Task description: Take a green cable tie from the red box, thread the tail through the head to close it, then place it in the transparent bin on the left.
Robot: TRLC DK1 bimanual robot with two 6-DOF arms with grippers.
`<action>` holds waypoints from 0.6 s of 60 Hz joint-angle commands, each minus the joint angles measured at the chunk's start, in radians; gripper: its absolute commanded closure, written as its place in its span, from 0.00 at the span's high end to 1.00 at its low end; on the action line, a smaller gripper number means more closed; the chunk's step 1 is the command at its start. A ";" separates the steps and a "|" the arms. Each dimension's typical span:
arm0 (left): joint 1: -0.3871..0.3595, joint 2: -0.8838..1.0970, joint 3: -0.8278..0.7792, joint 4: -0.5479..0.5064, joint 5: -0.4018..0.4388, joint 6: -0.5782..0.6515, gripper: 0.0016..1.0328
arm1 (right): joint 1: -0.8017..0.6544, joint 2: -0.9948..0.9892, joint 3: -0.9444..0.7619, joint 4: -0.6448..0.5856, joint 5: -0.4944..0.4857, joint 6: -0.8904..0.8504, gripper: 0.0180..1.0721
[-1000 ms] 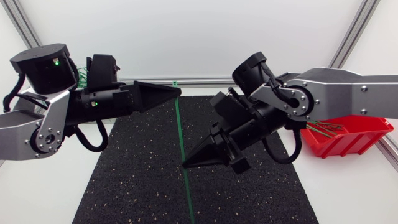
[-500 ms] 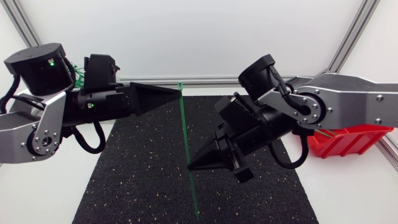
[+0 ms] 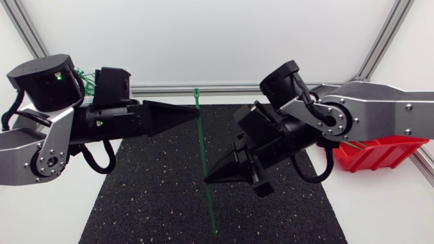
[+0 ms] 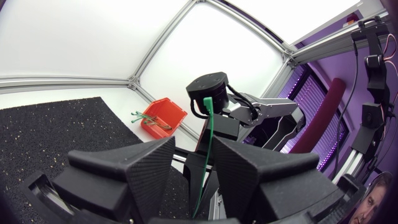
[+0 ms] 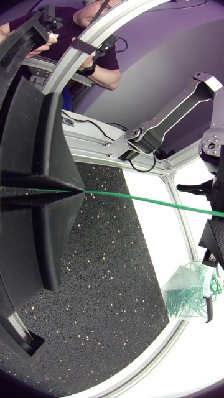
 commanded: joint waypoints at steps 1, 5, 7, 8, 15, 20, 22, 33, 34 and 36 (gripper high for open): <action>0.008 -0.014 0.003 0.020 0.017 0.011 0.41 | -0.006 0.021 -0.029 0.012 0.014 -0.008 0.06; 0.008 -0.019 0.003 0.020 0.022 0.009 0.41 | -0.007 0.021 -0.029 0.014 0.015 -0.008 0.06; 0.008 -0.033 -0.002 0.020 0.023 0.008 0.41 | -0.007 0.027 -0.026 0.014 0.015 -0.008 0.06; 0.008 -0.037 -0.002 0.020 0.025 0.008 0.40 | -0.009 0.030 -0.026 0.014 0.015 -0.008 0.06; 0.005 -0.052 -0.008 0.020 0.025 0.006 0.39 | -0.011 0.040 -0.020 0.014 0.017 -0.008 0.06; 0.003 -0.056 -0.009 0.020 0.025 0.004 0.38 | -0.011 0.047 -0.017 0.014 0.020 -0.008 0.06; 0.000 -0.057 -0.009 0.018 0.025 0.006 0.38 | -0.011 0.047 -0.017 0.014 0.021 -0.006 0.06; -0.003 -0.059 -0.022 0.020 0.025 0.008 0.35 | -0.018 0.034 -0.017 0.018 0.021 -0.002 0.06; -0.003 -0.059 -0.023 0.020 0.025 0.009 0.35 | -0.020 0.030 -0.018 0.020 0.021 -0.002 0.06; -0.006 -0.059 -0.025 0.018 0.025 0.009 0.35 | -0.020 0.027 -0.018 0.020 0.021 -0.002 0.06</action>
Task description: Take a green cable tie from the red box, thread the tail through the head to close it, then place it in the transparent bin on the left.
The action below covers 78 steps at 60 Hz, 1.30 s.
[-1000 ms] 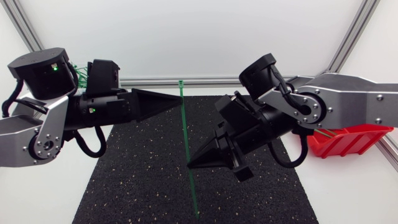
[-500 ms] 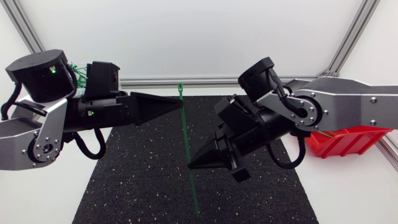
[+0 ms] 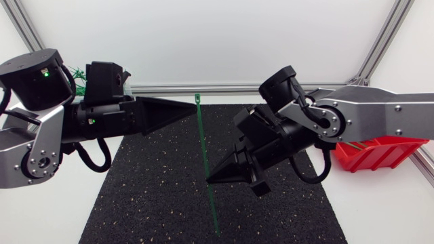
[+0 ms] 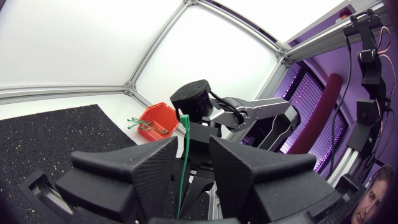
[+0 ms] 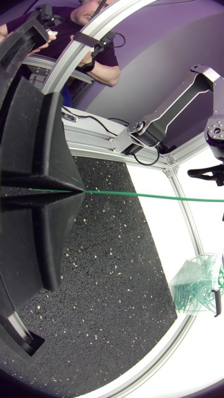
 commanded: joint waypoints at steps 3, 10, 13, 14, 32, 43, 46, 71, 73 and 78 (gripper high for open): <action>-0.007 -0.015 -0.027 0.016 0.017 0.010 0.34 | -0.008 -0.007 -0.011 0.011 0.001 0.001 0.06; -0.016 -0.015 -0.028 0.016 0.017 0.010 0.32 | -0.005 -0.007 -0.014 0.011 0.001 0.001 0.06; -0.021 -0.012 -0.027 0.016 0.015 0.010 0.32 | -0.001 -0.007 -0.014 0.011 0.003 0.001 0.06; -0.022 -0.009 -0.027 0.016 0.015 0.010 0.32 | 0.001 -0.007 -0.014 0.011 0.003 0.001 0.06; -0.029 0.022 -0.010 0.016 0.015 0.027 0.26 | 0.005 -0.012 -0.018 0.009 0.001 0.001 0.06; -0.029 0.042 0.001 0.016 0.014 0.033 0.24 | 0.007 -0.024 -0.024 0.009 0.001 0.001 0.06; -0.027 0.039 0.002 0.017 0.014 0.035 0.21 | 0.009 -0.024 -0.024 0.009 0.001 0.001 0.06; -0.016 0.029 0.015 0.023 0.011 0.033 0.21 | 0.018 -0.020 -0.024 0.008 0.003 0.004 0.06; -0.016 0.029 0.015 0.023 0.011 0.033 0.21 | 0.018 -0.020 -0.024 0.008 0.003 0.004 0.06; -0.015 0.028 0.016 0.025 0.011 0.033 0.21 | 0.018 -0.020 -0.024 0.006 0.003 0.004 0.06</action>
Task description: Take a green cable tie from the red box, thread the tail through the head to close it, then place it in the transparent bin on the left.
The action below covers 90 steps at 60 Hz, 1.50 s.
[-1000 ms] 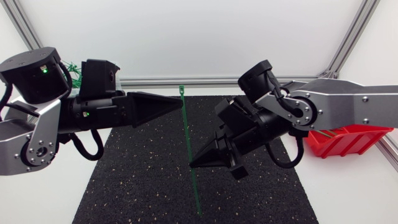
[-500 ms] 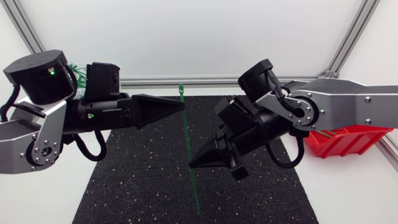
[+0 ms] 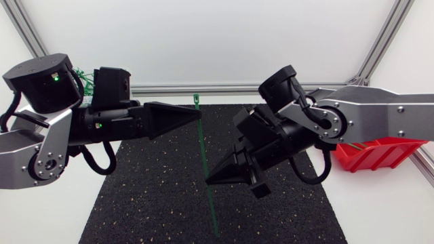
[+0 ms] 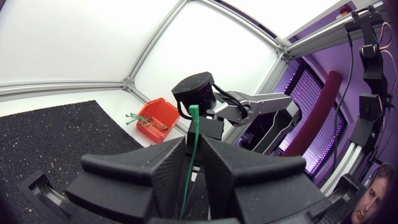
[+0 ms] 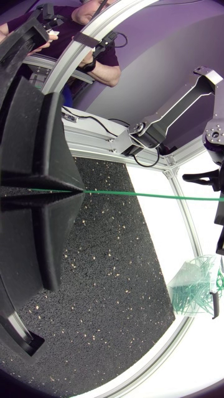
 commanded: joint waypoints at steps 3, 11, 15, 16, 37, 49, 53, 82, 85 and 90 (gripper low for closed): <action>0.006 0.002 0.022 0.020 0.011 0.010 0.20 | 0.009 -0.010 -0.023 0.003 0.001 0.004 0.06; 0.009 0.003 0.028 0.020 0.009 0.009 0.17 | 0.015 -0.010 -0.024 0.003 0.001 0.004 0.06; 0.011 0.002 0.028 0.020 0.009 0.009 0.17 | 0.017 -0.010 -0.024 0.003 0.001 0.004 0.06; 0.011 0.002 0.030 0.020 0.009 0.007 0.17 | 0.017 -0.010 -0.024 0.003 0.001 0.004 0.06; 0.025 0.008 0.034 0.022 0.008 0.004 0.13 | 0.015 -0.010 -0.023 0.003 0.001 0.004 0.06; 0.019 0.010 0.036 0.022 0.008 0.001 0.04 | 0.015 -0.009 -0.024 0.003 0.001 0.004 0.06; 0.019 0.008 0.036 0.020 0.008 -0.003 0.04 | 0.017 -0.009 -0.024 0.003 0.001 0.004 0.06; 0.034 0.013 0.096 -0.095 -0.012 -0.051 0.03 | 0.021 -0.070 -0.030 0.002 0.102 0.033 0.49; 0.034 0.022 0.126 -0.190 -0.012 -0.046 0.03 | 0.023 -0.074 -0.027 -0.001 0.125 0.048 0.55; 0.029 0.022 0.148 -0.276 -0.012 0.001 0.03 | 0.021 -0.081 -0.016 -0.032 0.156 0.048 0.64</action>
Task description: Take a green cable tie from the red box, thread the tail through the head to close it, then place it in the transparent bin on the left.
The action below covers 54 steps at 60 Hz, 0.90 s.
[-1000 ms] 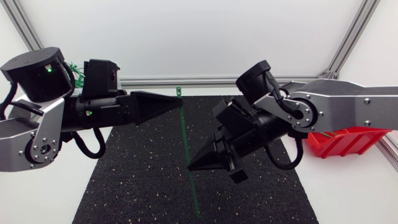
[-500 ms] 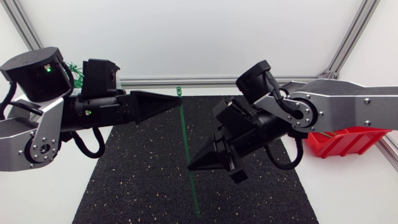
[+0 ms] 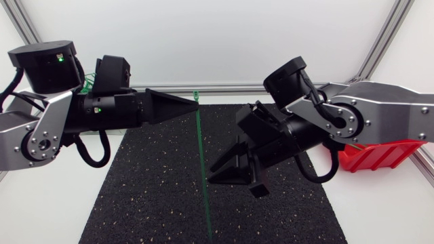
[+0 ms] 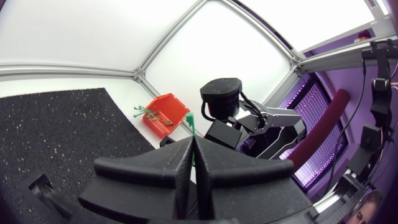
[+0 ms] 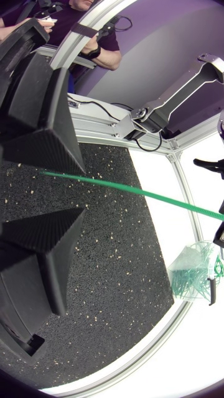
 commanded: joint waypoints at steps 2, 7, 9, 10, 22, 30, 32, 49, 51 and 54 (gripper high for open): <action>0.002 0.015 0.047 -0.062 0.000 0.035 0.03 | 0.005 -0.018 -0.009 -0.042 0.024 0.014 0.68; 0.001 0.015 0.064 -0.125 0.000 0.075 0.03 | -0.004 -0.017 0.006 -0.096 0.041 0.013 0.80; 0.001 0.015 0.074 -0.159 0.000 0.087 0.03 | -0.010 -0.014 0.015 -0.122 0.041 0.008 0.87; 0.001 0.015 0.078 -0.170 0.000 0.093 0.04 | -0.012 -0.014 0.018 -0.131 0.041 0.001 0.90; 0.010 0.063 0.124 -0.272 -0.003 0.170 0.03 | -0.045 -0.084 0.004 -0.151 0.088 -0.091 0.91; 0.011 0.095 0.165 -0.340 -0.003 0.195 0.03 | -0.035 -0.144 -0.026 -0.125 0.225 -0.170 0.91; 0.011 0.092 0.171 -0.344 -0.011 0.196 0.03 | -0.030 -0.153 -0.032 -0.116 0.259 -0.193 0.91; -0.001 0.082 0.196 -0.404 -0.066 0.205 0.03 | 0.096 -0.189 -0.066 -0.053 0.593 -0.420 0.89; -0.001 0.082 0.197 -0.410 -0.066 0.208 0.03 | 0.106 -0.192 -0.066 -0.051 0.613 -0.433 0.89; 0.011 0.086 0.206 -0.420 -0.066 0.208 0.03 | 0.137 -0.206 -0.072 -0.028 0.690 -0.495 0.89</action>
